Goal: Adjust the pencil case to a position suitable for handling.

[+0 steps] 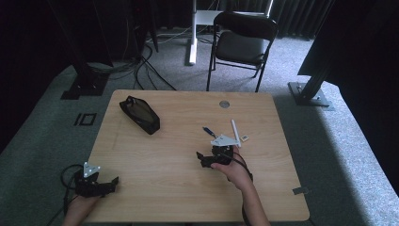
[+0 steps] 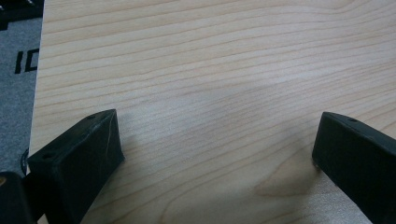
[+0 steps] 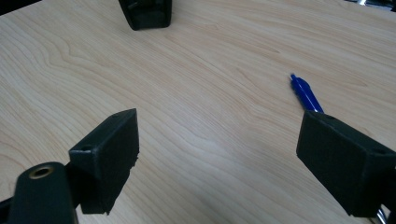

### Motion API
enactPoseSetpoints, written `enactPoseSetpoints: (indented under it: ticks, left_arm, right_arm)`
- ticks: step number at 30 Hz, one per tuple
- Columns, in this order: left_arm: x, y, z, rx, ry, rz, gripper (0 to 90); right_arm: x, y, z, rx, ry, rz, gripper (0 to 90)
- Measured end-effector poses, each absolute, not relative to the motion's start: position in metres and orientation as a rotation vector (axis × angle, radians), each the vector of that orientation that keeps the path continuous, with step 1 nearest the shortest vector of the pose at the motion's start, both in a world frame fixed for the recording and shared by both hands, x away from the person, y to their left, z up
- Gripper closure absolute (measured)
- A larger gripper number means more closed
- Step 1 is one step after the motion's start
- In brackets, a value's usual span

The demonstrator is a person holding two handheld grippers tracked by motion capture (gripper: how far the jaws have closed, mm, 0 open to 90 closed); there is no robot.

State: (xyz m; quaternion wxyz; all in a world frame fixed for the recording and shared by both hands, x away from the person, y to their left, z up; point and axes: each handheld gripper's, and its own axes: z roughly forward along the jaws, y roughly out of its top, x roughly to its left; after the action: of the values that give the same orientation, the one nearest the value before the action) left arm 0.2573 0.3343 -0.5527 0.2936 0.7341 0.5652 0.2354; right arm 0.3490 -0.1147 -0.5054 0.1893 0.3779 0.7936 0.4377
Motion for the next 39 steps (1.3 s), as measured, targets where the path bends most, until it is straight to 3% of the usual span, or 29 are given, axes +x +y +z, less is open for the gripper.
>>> enactPoseSetpoints:
  ticks: [39]
  left_arm:
    - [0.257,0.334,-0.553,1.955,1.505,0.627,1.7]
  right_arm:
    - [0.375,-0.038,-0.503,0.96,2.302,1.287,13.3]
